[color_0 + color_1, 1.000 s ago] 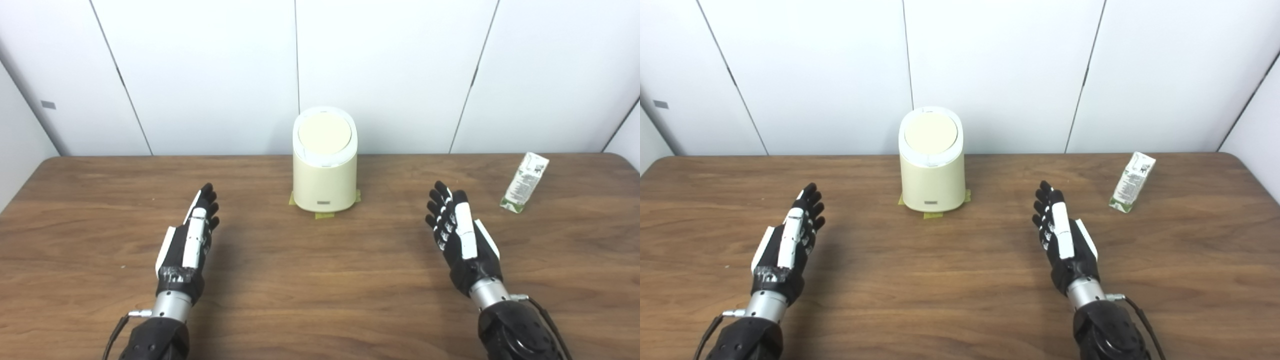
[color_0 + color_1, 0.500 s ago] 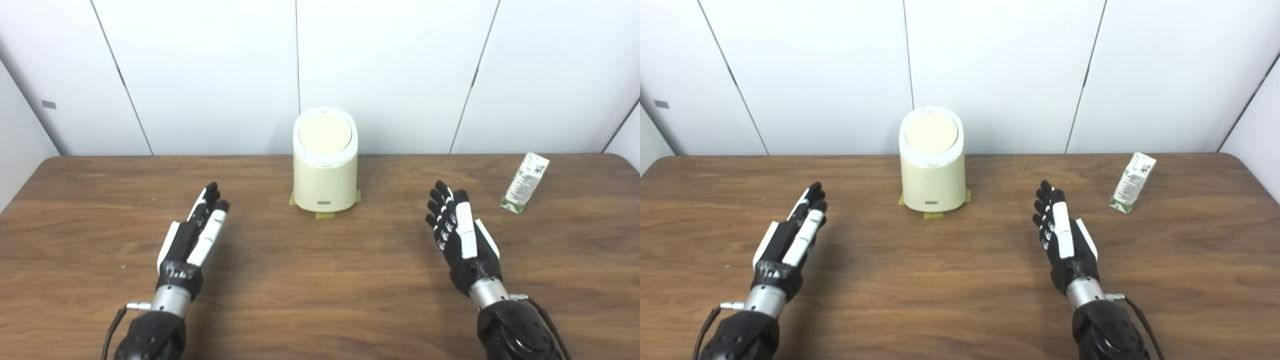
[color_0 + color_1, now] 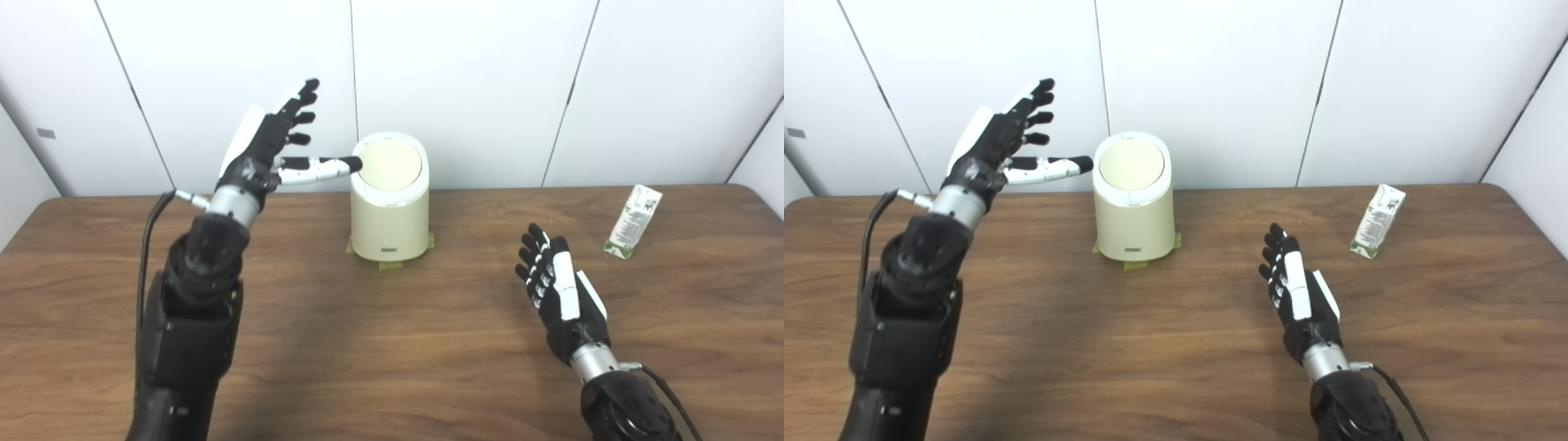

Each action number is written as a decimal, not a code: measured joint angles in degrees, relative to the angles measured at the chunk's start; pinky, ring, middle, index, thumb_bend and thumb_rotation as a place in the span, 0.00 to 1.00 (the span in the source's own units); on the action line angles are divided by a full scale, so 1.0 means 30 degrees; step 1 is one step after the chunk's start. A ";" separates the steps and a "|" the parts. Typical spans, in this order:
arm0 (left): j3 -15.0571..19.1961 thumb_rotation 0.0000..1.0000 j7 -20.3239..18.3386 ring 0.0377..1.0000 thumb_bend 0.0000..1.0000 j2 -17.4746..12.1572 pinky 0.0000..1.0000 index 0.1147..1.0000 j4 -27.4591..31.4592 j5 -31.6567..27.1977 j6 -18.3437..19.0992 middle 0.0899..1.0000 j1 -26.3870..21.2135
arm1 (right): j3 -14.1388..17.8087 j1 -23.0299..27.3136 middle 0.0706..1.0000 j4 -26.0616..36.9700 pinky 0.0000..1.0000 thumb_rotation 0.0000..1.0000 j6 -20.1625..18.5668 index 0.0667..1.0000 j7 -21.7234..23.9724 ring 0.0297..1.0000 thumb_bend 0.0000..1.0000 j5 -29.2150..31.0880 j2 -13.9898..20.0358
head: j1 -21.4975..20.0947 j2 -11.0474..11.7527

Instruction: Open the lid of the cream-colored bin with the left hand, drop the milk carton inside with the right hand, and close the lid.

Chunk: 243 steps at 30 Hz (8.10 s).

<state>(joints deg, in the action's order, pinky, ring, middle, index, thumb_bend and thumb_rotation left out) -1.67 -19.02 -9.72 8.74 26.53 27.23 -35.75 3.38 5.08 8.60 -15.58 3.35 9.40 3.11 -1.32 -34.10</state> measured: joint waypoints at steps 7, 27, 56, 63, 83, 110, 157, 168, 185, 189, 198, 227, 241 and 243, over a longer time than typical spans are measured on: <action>-0.2054 0.14 -0.0647 0.89 0.85 -0.0191 0.76 0.94 -0.2994 0.1783 -0.0047 0.94 -0.2661 | -0.0071 -0.0043 0.99 -0.0006 0.98 1.00 0.0010 1.00 0.0014 1.00 0.68 0.0009 0.0007 | 0.0088 0.0088; -0.7105 0.03 0.2658 0.85 0.89 -0.0458 0.71 0.87 -1.2865 0.4311 -0.3520 0.92 -0.7041 | -0.0623 -0.0085 0.98 -0.0014 0.98 1.00 0.0000 1.00 -0.0005 0.99 0.68 -0.0266 -0.0205 | 0.0176 0.0234; -1.3336 0.14 0.1638 0.91 1.00 -0.1806 0.85 0.91 -1.3612 1.1654 -0.5508 0.91 -0.9286 | 0.0380 -0.0168 0.92 0.0808 0.94 1.00 -0.0379 0.97 -0.0125 0.94 0.70 0.0070 0.0065 | 0.0527 -0.0557; -1.3096 0.17 0.1577 0.93 1.00 -0.1814 0.91 0.92 -1.3510 1.1982 -0.5652 0.92 -0.9164 | 0.0226 -0.0291 0.93 0.1064 0.94 1.00 -0.0656 0.98 -0.0133 0.94 0.69 -0.0141 0.0136 | 0.0497 -0.0819; -0.3485 0.13 -0.2095 0.72 0.76 -0.1761 0.61 0.76 -0.4609 0.4870 -0.0318 0.76 -0.6498 | 0.0338 -0.0333 0.92 0.1446 0.90 0.97 -0.0934 0.94 -0.0208 0.94 0.65 -0.0389 0.0581 | 0.0791 -0.1025; 0.0472 1.00 0.5236 0.93 0.58 0.3596 0.97 0.98 0.1266 -0.1918 -0.1184 0.94 0.6862 | 0.1379 -0.0039 0.84 0.1612 0.77 0.13 -0.0337 0.81 -0.0865 0.82 0.82 -0.2641 0.2044 | -0.1754 -0.1172; -0.0137 1.00 0.2813 0.99 0.37 -0.0318 1.00 1.00 0.2620 -0.5835 -0.0053 0.99 0.8159 | 0.3073 0.5443 0.90 -0.5569 0.43 0.11 -0.0987 0.86 -0.3647 0.73 0.96 -0.7123 0.6335 | -0.7148 -0.1377; 0.0422 1.00 0.1542 1.00 0.30 -0.0421 1.00 1.00 0.3371 -0.6031 -0.0004 1.00 0.8216 | 0.2881 0.6594 0.90 -0.8167 0.43 0.12 -0.0664 0.87 -0.3619 0.64 0.92 -0.6817 0.6729 | -0.6973 -0.1465; 0.1004 1.00 0.0726 1.00 0.29 -0.0056 1.00 1.00 0.3800 -0.5892 -0.0003 1.00 0.8193 | 0.2566 0.6612 0.79 -0.9196 0.50 0.14 0.0606 0.80 -0.3913 0.68 0.96 -0.6362 0.6701 | -0.6973 -0.1494; 0.1077 1.00 0.0456 1.00 0.29 -0.0069 1.00 1.00 0.3794 -0.5888 -0.0003 1.00 0.8149 | 0.2494 0.6610 0.73 -0.9865 0.54 0.15 0.0939 0.76 -0.3944 0.65 0.97 -0.6357 0.6702 | -0.7002 -0.1523; 0.1260 1.00 0.0136 1.00 0.28 -0.0046 1.00 1.00 0.3787 -0.5664 -0.0003 1.00 0.8122 | 0.2270 0.6165 0.66 -1.0014 0.63 0.10 0.1300 0.68 -0.3763 0.66 0.96 -0.6277 0.6707 | -0.7002 -0.1582; 0.1165 1.00 -0.0436 1.00 0.33 0.0007 1.00 1.00 0.3739 -0.4990 -0.0003 1.00 0.8104 | 0.2418 0.5648 0.45 -1.0269 0.34 0.00 0.3796 0.48 -0.8522 0.37 0.52 -0.8664 0.5639 | -0.6914 -0.1699; 0.1050 1.00 -0.0464 0.99 0.39 0.0649 1.00 1.00 0.3743 -0.4114 -0.0003 0.98 0.8509 | 0.1713 0.5130 0.44 -0.3384 0.26 0.00 0.2144 0.52 -0.8385 0.34 0.51 -0.9418 0.3745 | -0.4514 -0.1318; 0.1073 1.00 -0.0370 0.99 0.40 0.0903 1.00 1.00 0.3742 -0.4024 -0.0003 0.98 0.8704 | 0.1267 0.5110 0.44 -0.2454 0.26 0.00 0.1964 0.50 -0.8180 0.34 0.51 -0.9957 0.3657 | -0.3550 -0.1231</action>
<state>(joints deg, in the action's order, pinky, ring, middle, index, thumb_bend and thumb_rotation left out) 1.55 -20.13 -7.01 19.97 14.46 27.22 -9.64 7.18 20.41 1.24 -9.68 -21.19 -20.47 14.08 -11.97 -37.79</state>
